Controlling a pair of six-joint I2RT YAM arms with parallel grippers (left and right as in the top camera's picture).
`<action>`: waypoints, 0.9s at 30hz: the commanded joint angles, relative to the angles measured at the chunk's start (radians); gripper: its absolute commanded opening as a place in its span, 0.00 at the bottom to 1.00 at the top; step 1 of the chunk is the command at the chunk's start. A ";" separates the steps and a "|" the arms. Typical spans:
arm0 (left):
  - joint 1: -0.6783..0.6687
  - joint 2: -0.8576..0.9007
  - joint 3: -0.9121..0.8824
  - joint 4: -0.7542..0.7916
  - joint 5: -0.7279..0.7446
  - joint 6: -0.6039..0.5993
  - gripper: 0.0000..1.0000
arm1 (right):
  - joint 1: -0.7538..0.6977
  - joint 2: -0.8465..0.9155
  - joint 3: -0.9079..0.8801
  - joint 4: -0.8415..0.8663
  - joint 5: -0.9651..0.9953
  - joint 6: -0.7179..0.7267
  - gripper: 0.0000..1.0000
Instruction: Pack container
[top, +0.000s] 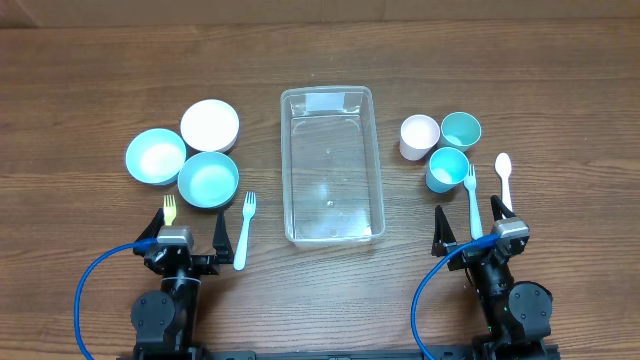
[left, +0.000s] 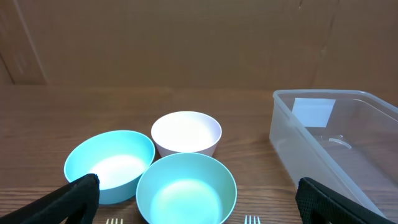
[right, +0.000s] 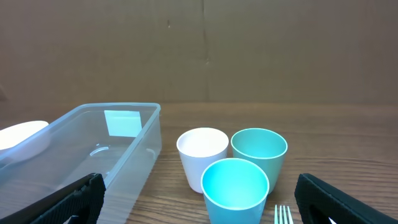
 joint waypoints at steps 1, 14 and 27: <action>0.008 -0.009 -0.007 0.003 0.011 0.023 1.00 | -0.004 -0.008 -0.010 0.008 -0.002 -0.004 1.00; 0.008 -0.009 -0.003 0.068 0.110 0.023 1.00 | -0.004 -0.008 -0.010 0.008 -0.002 -0.004 1.00; 0.007 0.932 1.168 -0.740 0.221 0.157 1.00 | -0.004 -0.008 -0.010 0.008 -0.002 -0.004 1.00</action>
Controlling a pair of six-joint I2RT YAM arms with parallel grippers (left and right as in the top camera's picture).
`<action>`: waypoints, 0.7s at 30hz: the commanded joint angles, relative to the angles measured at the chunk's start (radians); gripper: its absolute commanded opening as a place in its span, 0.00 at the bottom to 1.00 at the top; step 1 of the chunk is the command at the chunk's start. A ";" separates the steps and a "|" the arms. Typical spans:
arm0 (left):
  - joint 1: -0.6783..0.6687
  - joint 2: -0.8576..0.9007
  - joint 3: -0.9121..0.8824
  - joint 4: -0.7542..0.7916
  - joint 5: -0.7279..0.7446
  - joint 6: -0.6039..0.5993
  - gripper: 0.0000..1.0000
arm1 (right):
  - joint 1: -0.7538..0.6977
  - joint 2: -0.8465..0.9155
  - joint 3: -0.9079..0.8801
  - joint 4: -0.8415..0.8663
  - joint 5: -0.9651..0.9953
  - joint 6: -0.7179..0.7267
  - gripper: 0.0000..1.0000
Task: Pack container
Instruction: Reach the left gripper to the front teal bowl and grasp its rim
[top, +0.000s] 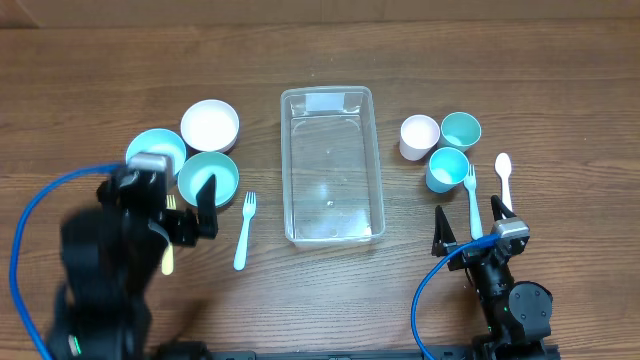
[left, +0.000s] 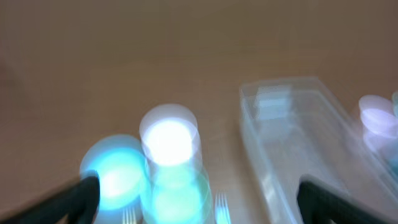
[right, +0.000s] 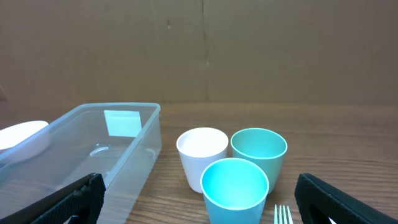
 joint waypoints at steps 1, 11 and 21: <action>0.004 0.428 0.445 -0.359 0.171 0.104 1.00 | -0.004 -0.008 -0.010 0.008 -0.002 -0.003 1.00; -0.043 0.797 0.531 -0.492 0.093 0.089 0.98 | -0.004 -0.008 -0.010 0.008 -0.002 -0.003 1.00; -0.243 0.882 0.317 -0.267 -0.224 -0.052 1.00 | -0.004 -0.008 -0.010 0.008 -0.002 -0.003 1.00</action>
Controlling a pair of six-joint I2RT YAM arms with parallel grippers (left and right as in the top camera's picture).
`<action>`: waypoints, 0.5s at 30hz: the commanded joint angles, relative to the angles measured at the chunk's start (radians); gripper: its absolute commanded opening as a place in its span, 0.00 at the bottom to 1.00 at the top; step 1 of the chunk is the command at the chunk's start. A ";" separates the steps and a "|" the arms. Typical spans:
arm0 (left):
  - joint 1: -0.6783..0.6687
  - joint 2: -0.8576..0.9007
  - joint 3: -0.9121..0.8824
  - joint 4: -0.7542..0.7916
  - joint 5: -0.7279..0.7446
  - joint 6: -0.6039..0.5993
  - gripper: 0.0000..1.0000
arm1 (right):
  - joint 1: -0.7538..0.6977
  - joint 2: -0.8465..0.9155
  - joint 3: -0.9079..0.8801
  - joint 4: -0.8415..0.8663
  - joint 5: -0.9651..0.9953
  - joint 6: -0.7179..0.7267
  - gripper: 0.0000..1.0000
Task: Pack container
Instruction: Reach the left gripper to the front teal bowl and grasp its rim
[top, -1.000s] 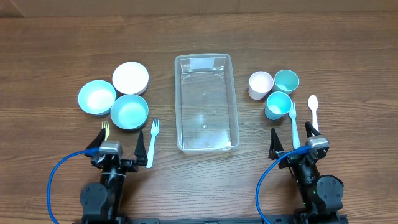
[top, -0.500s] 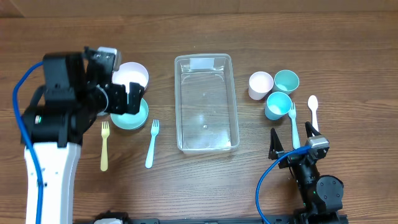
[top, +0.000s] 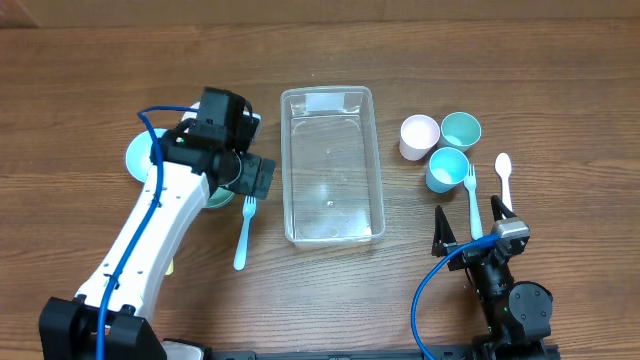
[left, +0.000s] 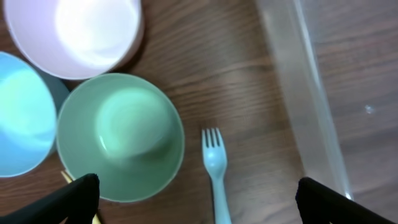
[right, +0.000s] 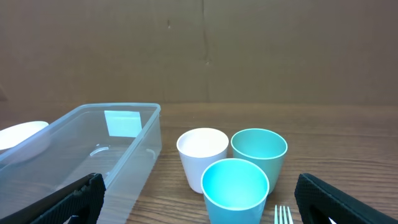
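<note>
The clear plastic container (top: 332, 165) lies empty in the middle of the table. My left gripper (top: 250, 172) hangs open above the bowls, beside the container's left wall (left: 305, 93). Below it the left wrist view shows a white bowl (left: 81, 31), a cyan bowl (left: 22, 121), a pale green bowl (left: 121, 137) and a blue fork (left: 214, 165). At the near right, my right gripper (top: 468, 222) rests open, facing a white cup (right: 202, 155), a teal cup (right: 259, 149) and a cyan cup (right: 236, 186).
A second blue fork (top: 472, 195) and a white spoon (top: 505, 172) lie to the right of the cups. A bit of a yellow fork (top: 170, 267) shows beside the left arm. Cardboard walls stand behind the table.
My left arm has reached farther forward and right, from the near side of the bowls to above them beside the container, its camera now looking straight down. The right arm has not moved.
Both grippers first rested open at the near edge, facing the bowls and the cups. Then the left arm was lifted and moving near the bowls, its view blurred. Now it hangs open over the green bowl and blue fork; no object has shifted.
</note>
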 joint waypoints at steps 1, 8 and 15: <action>0.009 0.002 -0.034 0.033 -0.031 -0.049 1.00 | -0.004 -0.006 -0.010 0.008 -0.001 -0.003 1.00; 0.015 0.076 -0.152 0.182 -0.033 -0.057 0.69 | -0.004 -0.006 -0.010 0.008 -0.002 -0.003 1.00; 0.020 0.169 -0.156 0.229 -0.117 -0.118 0.61 | -0.004 -0.006 -0.010 0.008 -0.002 -0.003 1.00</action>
